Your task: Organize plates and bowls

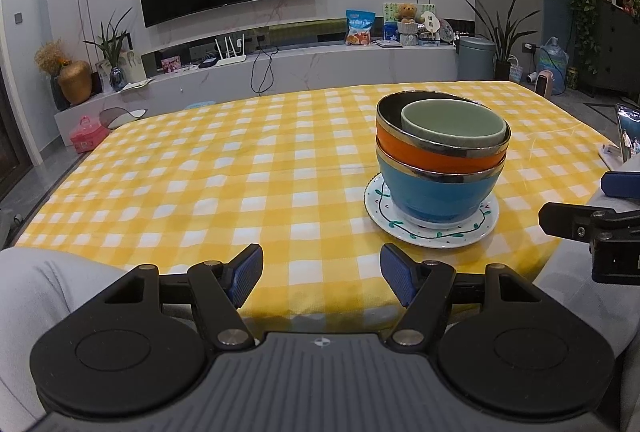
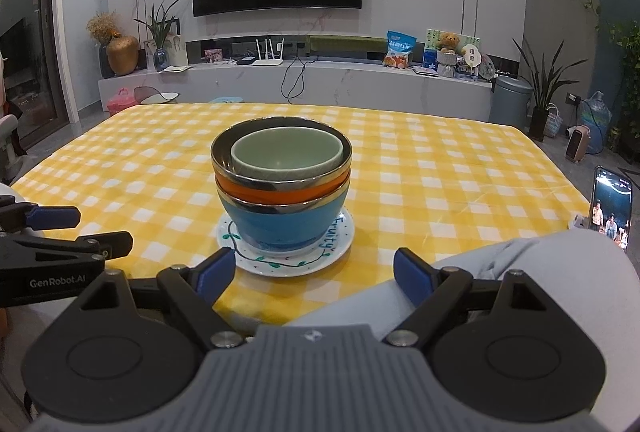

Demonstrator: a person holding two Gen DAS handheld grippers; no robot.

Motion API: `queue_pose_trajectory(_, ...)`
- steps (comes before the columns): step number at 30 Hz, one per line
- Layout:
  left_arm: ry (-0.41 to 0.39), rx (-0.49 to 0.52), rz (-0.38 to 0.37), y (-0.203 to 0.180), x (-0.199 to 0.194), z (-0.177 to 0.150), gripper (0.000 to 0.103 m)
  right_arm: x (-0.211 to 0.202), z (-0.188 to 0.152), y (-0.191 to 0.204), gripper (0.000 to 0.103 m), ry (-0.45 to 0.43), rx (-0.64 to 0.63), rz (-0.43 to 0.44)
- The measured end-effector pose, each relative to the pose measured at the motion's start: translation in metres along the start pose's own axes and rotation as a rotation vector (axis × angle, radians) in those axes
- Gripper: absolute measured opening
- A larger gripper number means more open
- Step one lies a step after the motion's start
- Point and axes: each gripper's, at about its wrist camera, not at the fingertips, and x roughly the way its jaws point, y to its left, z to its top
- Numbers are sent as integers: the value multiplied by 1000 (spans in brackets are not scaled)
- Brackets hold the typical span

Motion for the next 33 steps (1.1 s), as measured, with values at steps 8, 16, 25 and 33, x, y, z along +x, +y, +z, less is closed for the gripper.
queue_pose_trajectory(8, 2, -8, -3, 0, 0, 0, 79, 0, -1, 0, 85, 0, 0, 0)
queue_pose_trajectory(16, 2, -8, -2, 1, 1, -1, 79, 0, -1, 0, 86, 5, -7, -4)
queue_pose_trajectory(25, 1, -8, -2, 1, 1, -1, 79, 0, -1, -1, 86, 6, -7, -5)
queue_pose_trajectory(33, 1, -9, -3, 1, 1, -1, 79, 0, -1, -1, 86, 6, -5, -4)
